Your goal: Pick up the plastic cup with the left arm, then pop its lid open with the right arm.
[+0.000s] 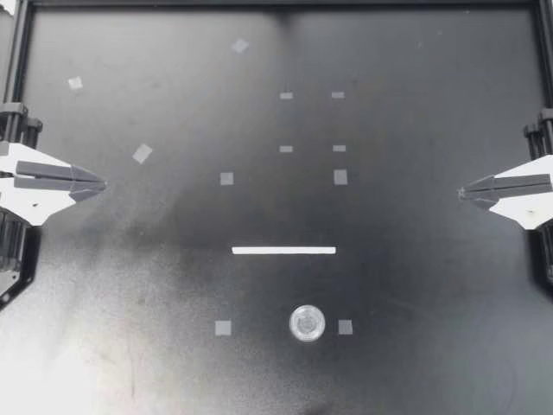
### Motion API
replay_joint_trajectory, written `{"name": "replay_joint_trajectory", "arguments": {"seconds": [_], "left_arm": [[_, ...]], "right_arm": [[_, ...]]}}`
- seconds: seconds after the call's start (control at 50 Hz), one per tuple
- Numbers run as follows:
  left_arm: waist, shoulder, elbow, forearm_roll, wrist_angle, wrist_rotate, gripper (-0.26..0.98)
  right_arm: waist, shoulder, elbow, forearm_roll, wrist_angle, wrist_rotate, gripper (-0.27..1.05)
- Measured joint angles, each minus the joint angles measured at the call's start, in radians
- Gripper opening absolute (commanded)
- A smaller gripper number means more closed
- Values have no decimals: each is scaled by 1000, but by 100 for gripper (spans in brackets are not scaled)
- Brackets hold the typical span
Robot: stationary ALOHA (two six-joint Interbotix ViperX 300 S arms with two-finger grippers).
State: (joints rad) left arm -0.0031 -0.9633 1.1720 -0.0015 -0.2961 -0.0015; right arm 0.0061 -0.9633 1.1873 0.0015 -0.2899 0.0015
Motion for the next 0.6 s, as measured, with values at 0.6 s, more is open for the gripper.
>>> {"name": "replay_joint_trajectory", "arguments": {"seconds": [0.6], "left_arm": [[-64,250,25,-3,-41,9,-4]], "right_arm": [[2,63,-77,55,213,52,-9]]}}
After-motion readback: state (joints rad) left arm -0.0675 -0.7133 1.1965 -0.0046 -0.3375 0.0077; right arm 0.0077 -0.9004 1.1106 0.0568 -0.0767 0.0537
